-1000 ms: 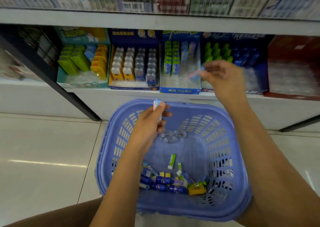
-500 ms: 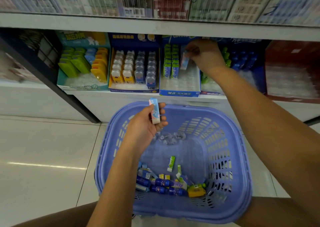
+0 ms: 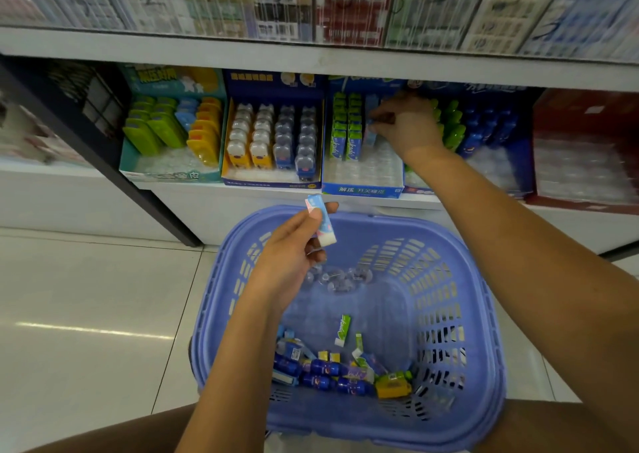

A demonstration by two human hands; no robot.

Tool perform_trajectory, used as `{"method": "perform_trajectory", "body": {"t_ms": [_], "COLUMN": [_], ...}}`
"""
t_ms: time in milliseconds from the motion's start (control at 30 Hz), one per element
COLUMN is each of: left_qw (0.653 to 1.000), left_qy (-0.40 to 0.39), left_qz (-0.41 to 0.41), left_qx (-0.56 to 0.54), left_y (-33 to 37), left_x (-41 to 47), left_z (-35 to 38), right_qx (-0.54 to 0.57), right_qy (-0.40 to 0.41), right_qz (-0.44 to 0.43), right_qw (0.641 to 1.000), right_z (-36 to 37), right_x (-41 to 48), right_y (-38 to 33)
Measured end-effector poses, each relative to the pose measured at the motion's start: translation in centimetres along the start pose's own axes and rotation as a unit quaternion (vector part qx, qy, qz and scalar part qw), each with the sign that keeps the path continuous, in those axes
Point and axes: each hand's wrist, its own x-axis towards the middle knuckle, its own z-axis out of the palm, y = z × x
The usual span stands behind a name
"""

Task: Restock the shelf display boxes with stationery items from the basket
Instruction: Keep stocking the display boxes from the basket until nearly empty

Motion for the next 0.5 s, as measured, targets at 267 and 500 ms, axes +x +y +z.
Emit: {"method": "perform_trajectory", "body": {"t_ms": [267, 500], "left_qw": [0.986, 0.902], "left_qy": [0.027, 0.03], "left_qz": [0.038, 0.213], "left_qx": [0.159, 0.373], "left_y": [1.0, 3.2], "left_x": [0.2, 2.7], "left_z": [0.9, 3.3], "right_qx": [0.181, 0.251], "right_qy": [-0.104, -0.184], "right_qz": [0.029, -0.013], "right_qw": [0.978, 0.95], "right_z": [-3.0, -4.4], "right_x": [-4.4, -7.9], "right_y": [-3.6, -3.7]}}
